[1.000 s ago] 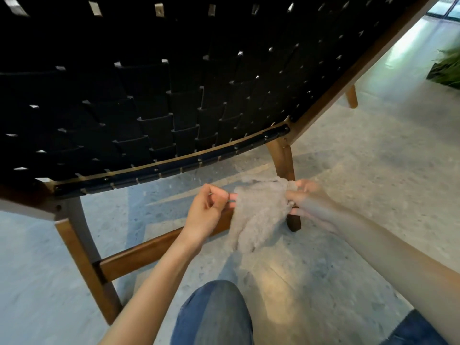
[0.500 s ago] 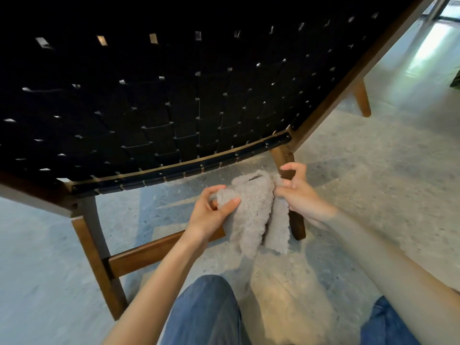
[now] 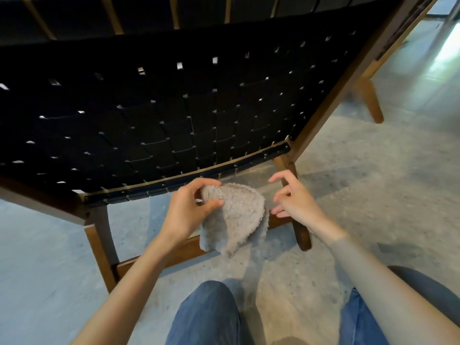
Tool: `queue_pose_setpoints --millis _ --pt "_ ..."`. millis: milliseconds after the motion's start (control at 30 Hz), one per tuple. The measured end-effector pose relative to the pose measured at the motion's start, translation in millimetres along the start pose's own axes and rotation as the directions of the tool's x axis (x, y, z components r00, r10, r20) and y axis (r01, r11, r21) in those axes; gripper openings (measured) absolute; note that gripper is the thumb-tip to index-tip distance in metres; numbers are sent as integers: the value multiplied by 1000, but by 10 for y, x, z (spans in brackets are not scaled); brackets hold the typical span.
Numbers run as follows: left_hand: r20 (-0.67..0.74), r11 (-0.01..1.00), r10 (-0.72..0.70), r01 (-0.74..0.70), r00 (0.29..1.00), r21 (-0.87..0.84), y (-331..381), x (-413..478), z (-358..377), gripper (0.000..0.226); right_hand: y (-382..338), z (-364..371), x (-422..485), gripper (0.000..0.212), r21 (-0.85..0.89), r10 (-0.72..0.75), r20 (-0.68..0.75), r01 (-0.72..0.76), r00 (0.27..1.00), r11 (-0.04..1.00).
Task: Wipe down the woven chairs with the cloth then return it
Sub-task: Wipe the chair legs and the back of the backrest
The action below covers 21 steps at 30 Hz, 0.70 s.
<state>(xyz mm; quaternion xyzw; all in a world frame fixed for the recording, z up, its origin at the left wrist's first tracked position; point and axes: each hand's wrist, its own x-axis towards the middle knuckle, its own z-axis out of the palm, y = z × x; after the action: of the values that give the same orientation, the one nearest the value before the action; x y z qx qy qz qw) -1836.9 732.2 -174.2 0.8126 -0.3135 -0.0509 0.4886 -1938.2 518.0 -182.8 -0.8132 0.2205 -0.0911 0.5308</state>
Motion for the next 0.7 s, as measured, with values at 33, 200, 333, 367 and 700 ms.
queue_pose_setpoints --millis 33,200,333,367,700 --pt "25 1000 14 -14 1000 28 33 18 -26 37 -3 -20 -5 46 -16 -57 20 58 998 998" --pt "163 969 49 -87 985 230 219 85 20 40 -37 91 -85 50 -53 -319 263 343 911 938" --pt "211 979 93 -128 973 159 374 133 65 41 122 167 -120 60 -130 -241 272 284 932 950" --pt "222 982 91 -124 971 140 391 142 63 42 142 172 -120 55 -105 -247 253 281 935 954" --pt "105 864 110 -148 988 482 588 293 36 32 5 -229 26 16 284 -252 94 217 963 934"
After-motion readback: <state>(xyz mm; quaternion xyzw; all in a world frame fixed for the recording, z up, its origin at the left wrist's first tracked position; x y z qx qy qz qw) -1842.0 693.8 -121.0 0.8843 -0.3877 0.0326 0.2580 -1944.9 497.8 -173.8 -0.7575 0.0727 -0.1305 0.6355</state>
